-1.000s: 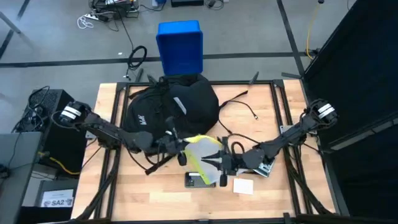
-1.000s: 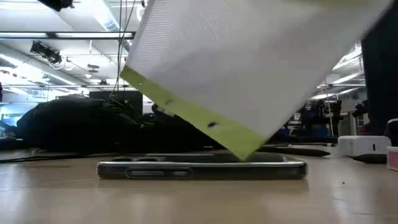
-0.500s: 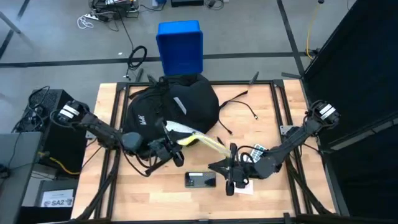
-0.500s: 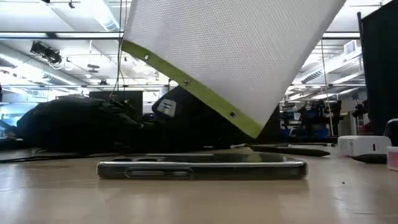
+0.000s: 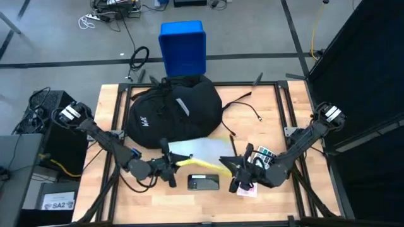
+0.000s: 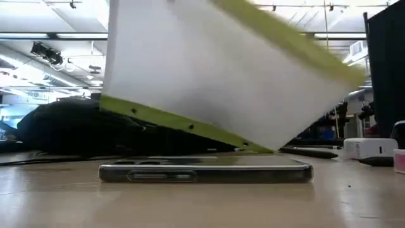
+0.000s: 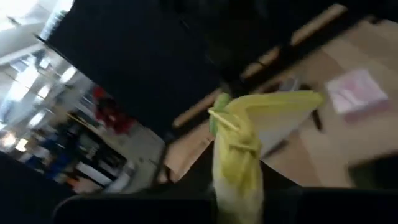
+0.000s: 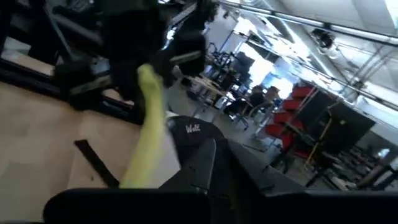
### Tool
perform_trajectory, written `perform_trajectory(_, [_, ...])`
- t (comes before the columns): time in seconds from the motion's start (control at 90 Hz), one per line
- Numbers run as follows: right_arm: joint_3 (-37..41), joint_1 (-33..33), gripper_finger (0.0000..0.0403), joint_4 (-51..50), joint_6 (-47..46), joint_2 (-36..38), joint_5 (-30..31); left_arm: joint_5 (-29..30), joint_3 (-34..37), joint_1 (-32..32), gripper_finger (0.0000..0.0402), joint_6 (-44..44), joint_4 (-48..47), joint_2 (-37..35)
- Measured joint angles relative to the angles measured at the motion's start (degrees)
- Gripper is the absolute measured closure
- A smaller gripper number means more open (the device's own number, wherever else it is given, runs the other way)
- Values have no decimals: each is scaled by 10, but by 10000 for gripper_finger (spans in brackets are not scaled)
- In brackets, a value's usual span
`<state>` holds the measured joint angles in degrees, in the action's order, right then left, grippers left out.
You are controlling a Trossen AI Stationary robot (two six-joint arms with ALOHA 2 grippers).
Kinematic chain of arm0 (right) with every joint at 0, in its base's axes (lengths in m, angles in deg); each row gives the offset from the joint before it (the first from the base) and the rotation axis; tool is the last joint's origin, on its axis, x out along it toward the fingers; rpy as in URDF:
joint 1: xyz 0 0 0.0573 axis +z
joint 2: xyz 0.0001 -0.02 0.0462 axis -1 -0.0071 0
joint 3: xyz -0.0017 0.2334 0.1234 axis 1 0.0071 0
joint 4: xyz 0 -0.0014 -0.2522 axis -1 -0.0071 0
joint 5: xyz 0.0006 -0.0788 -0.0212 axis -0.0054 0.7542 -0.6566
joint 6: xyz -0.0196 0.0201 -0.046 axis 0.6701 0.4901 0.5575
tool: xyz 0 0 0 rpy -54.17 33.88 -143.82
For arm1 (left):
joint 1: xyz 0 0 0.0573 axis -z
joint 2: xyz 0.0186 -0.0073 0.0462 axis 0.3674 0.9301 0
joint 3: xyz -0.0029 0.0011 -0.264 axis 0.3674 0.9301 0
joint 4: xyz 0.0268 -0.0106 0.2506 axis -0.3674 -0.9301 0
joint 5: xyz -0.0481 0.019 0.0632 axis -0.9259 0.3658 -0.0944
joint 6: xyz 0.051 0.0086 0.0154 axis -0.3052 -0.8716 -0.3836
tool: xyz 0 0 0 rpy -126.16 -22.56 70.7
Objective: Unpack backpack
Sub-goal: Put the game card into the zip bag
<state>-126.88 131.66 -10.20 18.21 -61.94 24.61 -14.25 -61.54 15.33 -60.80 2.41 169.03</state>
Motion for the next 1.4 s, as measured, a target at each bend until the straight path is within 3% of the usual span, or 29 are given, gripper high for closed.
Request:
perform_trajectory(0.233, [0, 40, 338, -54, -38, 0, 76, 0, 0, 0, 402, 25, -35, 0])
perform_trajectory(0.378, [0, 66, 301, -147, -157, 0, 90, 0, 0, 0, 402, 31, -59, 0])
perform_trajectory(0.444, [0, 74, 287, -210, -254, 2, 32, 0, 0, 0, 402, 40, -60, 0])
perform_trajectory(0.556, [0, 51, 275, -337, -445, 10, -176, -2, 0, 0, 401, 55, -62, 0])
perform_trajectory(0.633, [0, 22, 273, -428, -541, 10, -264, -11, 0, 0, 402, 57, -69, 0])
perform_trajectory(0.844, [0, -31, 282, -647, -690, 19, -333, -13, 0, -2, 402, 65, -75, 0])
perform_trajectory(1.011, [0, -54, 272, -688, -733, 24, -452, -15, 0, -8, 402, 81, -98, 0])
perform_trajectory(1.144, [0, -45, 233, -648, -740, 24, -529, -16, 0, -19, 402, 100, -113, 0])
perform_trajectory(1.4, [0, 2, 121, -644, -775, 8, -522, -37, 0, -34, 402, 136, -134, 0])
